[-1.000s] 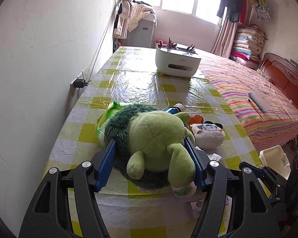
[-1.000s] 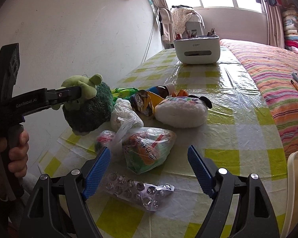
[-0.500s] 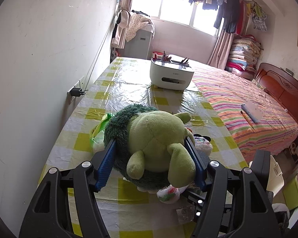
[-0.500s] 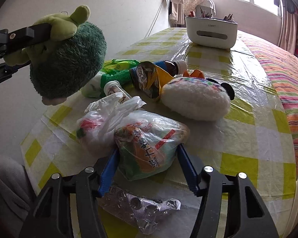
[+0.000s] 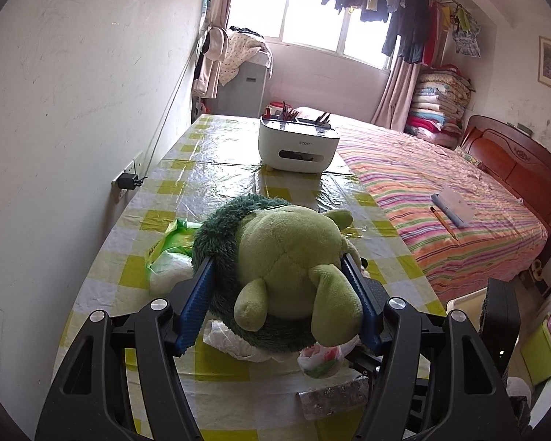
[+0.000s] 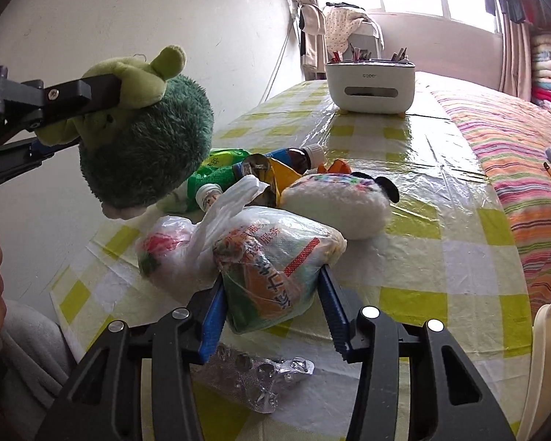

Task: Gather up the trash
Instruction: 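Grasp the clear plastic bag of snacks with the right tool, then carry the bag to the bin and open the right tool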

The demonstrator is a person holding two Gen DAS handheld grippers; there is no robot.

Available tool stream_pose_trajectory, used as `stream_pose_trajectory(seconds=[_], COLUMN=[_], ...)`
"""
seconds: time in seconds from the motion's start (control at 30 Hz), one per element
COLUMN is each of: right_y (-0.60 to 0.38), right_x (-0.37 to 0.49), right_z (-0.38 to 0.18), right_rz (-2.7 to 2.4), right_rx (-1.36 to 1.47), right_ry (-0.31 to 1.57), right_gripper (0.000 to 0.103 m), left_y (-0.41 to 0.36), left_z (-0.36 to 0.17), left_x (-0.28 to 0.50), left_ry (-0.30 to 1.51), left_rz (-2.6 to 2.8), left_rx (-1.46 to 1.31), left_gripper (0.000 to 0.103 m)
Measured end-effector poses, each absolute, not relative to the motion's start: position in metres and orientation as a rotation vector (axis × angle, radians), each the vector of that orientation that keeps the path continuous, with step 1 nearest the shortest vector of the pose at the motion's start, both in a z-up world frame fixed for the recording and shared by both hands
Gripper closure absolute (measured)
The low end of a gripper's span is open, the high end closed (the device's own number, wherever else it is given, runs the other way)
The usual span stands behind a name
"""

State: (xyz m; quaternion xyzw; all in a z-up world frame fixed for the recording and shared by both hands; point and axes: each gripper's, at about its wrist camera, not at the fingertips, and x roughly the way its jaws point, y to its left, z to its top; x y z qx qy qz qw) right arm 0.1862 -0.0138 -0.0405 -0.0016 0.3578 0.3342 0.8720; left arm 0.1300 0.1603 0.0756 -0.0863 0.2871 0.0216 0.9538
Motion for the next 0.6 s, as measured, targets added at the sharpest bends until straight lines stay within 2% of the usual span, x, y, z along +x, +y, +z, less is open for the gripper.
stream_pose_trajectory(seconds=[0.6], right_y=[-0.124], right_x=[0.186], right_z=[-0.031], right_rz=[0.480], right_rx=[0.205], right_ry=[0.661], right_gripper=[0.057], left_y=[0.127], left_z=[0.080], left_x=[0.118], left_ry=[0.533], left_rz=[-0.017], left_rx=[-0.089], left_gripper=[0.038])
